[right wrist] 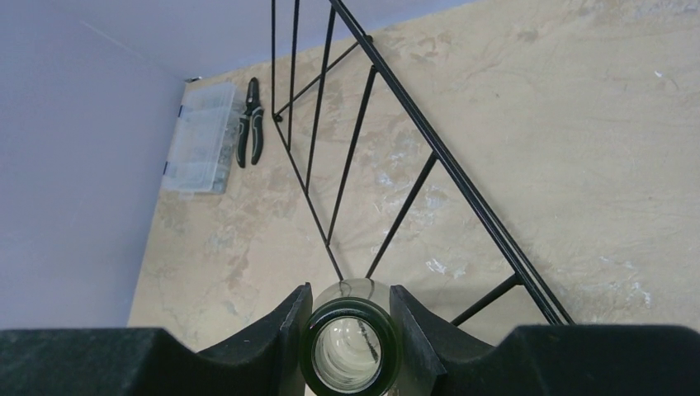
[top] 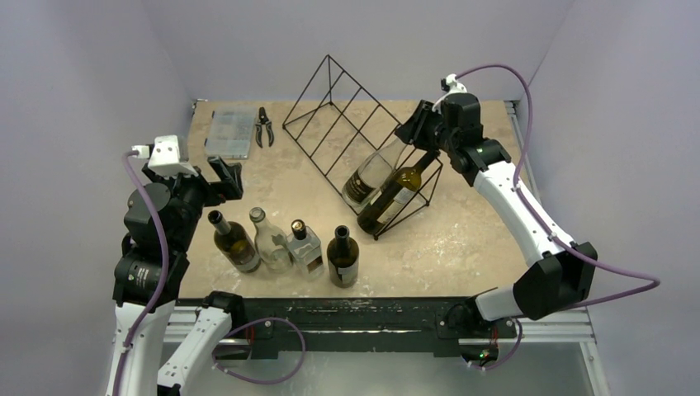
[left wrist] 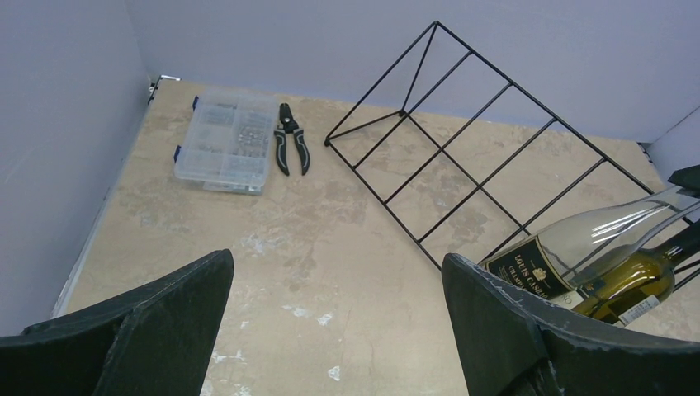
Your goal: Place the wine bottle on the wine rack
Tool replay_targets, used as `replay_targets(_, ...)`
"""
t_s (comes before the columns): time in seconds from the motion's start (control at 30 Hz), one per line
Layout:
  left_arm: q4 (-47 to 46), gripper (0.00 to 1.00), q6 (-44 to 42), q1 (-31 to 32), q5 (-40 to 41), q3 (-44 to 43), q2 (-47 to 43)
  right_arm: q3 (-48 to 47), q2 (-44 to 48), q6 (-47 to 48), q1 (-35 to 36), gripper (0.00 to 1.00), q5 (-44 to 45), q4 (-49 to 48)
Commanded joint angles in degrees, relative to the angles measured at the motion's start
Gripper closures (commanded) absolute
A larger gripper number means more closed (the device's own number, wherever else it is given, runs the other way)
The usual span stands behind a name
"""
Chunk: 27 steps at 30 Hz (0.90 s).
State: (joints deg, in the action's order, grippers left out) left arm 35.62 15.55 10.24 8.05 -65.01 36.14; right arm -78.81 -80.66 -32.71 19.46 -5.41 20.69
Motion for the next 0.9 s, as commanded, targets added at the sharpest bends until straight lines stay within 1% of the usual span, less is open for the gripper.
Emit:
replay_targets(0.0, -1.5, 0.03, 0.8, -0.3, -0.9, -0.3, 0.8, -1.0, 2.2, -5.1, -0.5, 1.00, -3.3, -12.6)
replay_targets(0.3, -1.7, 0.03, 1.1, -0.4, -1.2, 0.0, 2.3, 0.7, 0.1, -5.8, -1.8, 1.00, -5.1, -13.7)
replay_targets(0.4, -1.4, 0.04, 1.2, -0.4, -2.4, -0.4, 3.0, 2.6, 0.2, -6.0, -2.0, 1.00, -5.2, -15.7)
replay_targets(0.63, -1.9, 0.04, 1.4, -0.6, -1.8, 0.3, 3.7, 4.1, -1.9, -6.3, -2.0, 1.00, -6.7, -17.6)
replay_targets(0.77, -1.6, 0.04, 1.7, -0.7, -3.4, -0.2, 4.2, 6.5, -1.2, -5.9, -2.0, 1.00, -5.7, -19.5)
replay_targets(0.87, -1.7, 0.05, 1.7, -0.8, -2.5, 0.0, 4.2, 7.1, -1.1, -4.9, -2.0, 1.00, -5.1, -19.4)
